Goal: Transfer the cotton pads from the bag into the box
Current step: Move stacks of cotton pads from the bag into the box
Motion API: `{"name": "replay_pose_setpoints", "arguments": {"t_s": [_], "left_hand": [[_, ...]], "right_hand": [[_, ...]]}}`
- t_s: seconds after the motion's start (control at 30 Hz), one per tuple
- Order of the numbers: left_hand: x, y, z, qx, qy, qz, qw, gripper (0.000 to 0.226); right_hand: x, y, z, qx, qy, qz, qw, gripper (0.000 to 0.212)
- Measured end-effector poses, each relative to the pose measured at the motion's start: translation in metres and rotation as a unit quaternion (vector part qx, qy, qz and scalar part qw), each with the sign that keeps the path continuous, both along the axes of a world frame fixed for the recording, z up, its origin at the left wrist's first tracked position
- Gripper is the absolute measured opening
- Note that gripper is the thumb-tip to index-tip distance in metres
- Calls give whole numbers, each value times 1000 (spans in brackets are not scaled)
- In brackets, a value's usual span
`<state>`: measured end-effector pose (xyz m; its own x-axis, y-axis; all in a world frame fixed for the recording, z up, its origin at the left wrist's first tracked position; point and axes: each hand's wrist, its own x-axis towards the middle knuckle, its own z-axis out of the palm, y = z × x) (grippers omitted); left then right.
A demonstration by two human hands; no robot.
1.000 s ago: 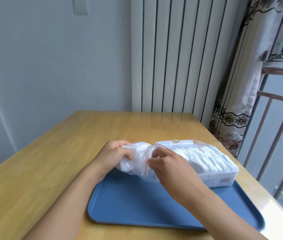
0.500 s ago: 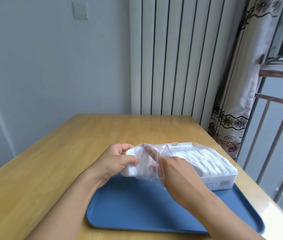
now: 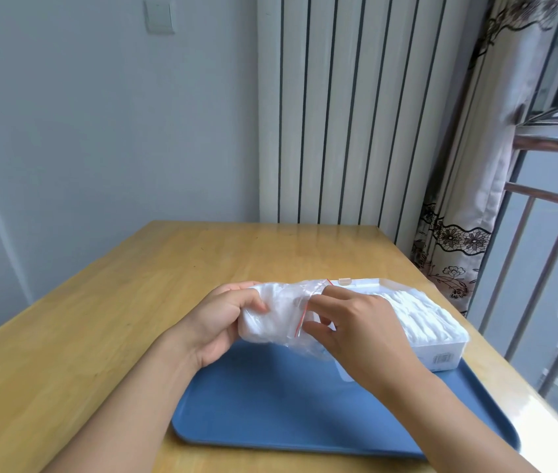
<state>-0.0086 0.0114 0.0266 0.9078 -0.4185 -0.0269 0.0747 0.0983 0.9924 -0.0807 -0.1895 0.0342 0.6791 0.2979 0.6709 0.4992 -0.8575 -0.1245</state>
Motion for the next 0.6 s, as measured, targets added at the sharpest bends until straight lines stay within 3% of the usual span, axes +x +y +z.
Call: {"name": "replay_pose_setpoints", "arguments": {"t_s": [0.17, 0.27, 0.4, 0.6], "left_hand": [[2, -1, -2, -26, 34, -11, 999, 38], [2, -1, -3, -24, 54, -5, 998, 35], [3, 0, -3, -2, 29, 44, 999, 40], [9, 0, -3, 12, -5, 110, 994, 45]], "right_hand": [[4, -2, -3, 2, -27, 21, 999, 25], [6, -3, -3, -18, -17, 17, 1000, 12], [8, -7, -8, -33, -2, 45, 998, 9], [9, -11, -4, 23, -20, 86, 996, 9]]}}
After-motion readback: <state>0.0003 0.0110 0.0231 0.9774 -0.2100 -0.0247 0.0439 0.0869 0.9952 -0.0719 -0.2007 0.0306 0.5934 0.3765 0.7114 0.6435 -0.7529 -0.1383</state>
